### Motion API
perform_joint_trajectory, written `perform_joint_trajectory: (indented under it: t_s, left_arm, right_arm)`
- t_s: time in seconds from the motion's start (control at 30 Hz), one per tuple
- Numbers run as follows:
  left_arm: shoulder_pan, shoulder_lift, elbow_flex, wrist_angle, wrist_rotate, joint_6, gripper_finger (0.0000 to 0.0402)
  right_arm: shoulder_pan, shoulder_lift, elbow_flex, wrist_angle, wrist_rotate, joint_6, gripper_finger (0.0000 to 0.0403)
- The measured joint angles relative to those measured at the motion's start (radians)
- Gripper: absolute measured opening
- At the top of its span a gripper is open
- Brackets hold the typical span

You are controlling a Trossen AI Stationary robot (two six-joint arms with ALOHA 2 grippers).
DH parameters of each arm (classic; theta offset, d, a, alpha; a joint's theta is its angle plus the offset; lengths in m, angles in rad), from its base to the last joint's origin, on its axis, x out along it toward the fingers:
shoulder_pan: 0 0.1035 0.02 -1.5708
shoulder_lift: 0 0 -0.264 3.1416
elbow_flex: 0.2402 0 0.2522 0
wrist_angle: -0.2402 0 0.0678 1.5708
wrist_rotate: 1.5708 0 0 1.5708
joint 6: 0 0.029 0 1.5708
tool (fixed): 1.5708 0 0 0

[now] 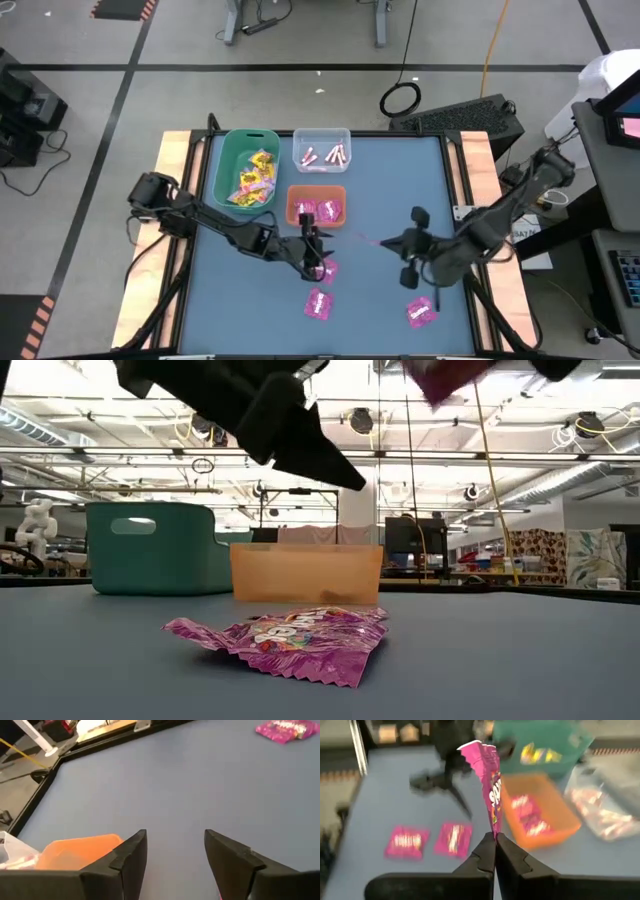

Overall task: Sort candy
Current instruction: Put the violet candy into the orange bin

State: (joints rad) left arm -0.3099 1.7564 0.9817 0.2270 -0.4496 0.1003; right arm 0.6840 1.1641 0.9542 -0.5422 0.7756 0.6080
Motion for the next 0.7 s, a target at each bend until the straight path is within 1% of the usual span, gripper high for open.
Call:
perform_joint_trajectory:
  t_s: [0.13, 0.23, 0.3, 0.37, 0.43, 0.57, 0.63, 0.7]
  left_arm:
    - [-0.009, -0.028, -0.034, -0.008, 0.003, -0.028, 0.0203]
    - [-0.025, -0.055, -0.048, 0.009, 0.005, -0.048, 0.0203]
    - [-0.042, -0.067, -0.055, 0.001, 0.007, -0.064, 0.0203]
    - [-0.058, -0.067, -0.054, 0.000, 0.010, -0.069, 0.0203]
    - [-0.076, -0.066, -0.054, -0.001, 0.010, -0.069, 0.0203]
    - [-0.104, -0.066, -0.054, -0.007, 0.010, -0.077, 0.0203]
    - [-0.115, -0.066, -0.054, -0.007, 0.010, -0.088, 0.0203]
    - [-0.127, -0.066, -0.054, -0.009, 0.010, -0.093, 0.0203]
  right_arm:
    - [0.035, -0.080, -0.040, 0.102, 0.090, -0.062, 0.0000]
    - [0.039, -0.127, -0.103, 0.239, 0.107, -0.107, 0.0000]
    - [0.037, -0.154, -0.155, 0.372, 0.110, -0.159, 0.0000]
    - [0.035, -0.179, -0.212, 0.492, 0.102, -0.223, 0.0000]
    - [0.022, -0.211, -0.266, 0.610, 0.057, -0.271, 0.0000]
    - [-0.004, -0.277, -0.374, 0.843, 0.006, -0.336, 0.0000]
    - [-0.016, -0.299, -0.421, 0.932, -0.014, -0.368, 0.0000]
    - [-0.024, -0.316, -0.454, 0.984, -0.030, -0.384, 0.0000]
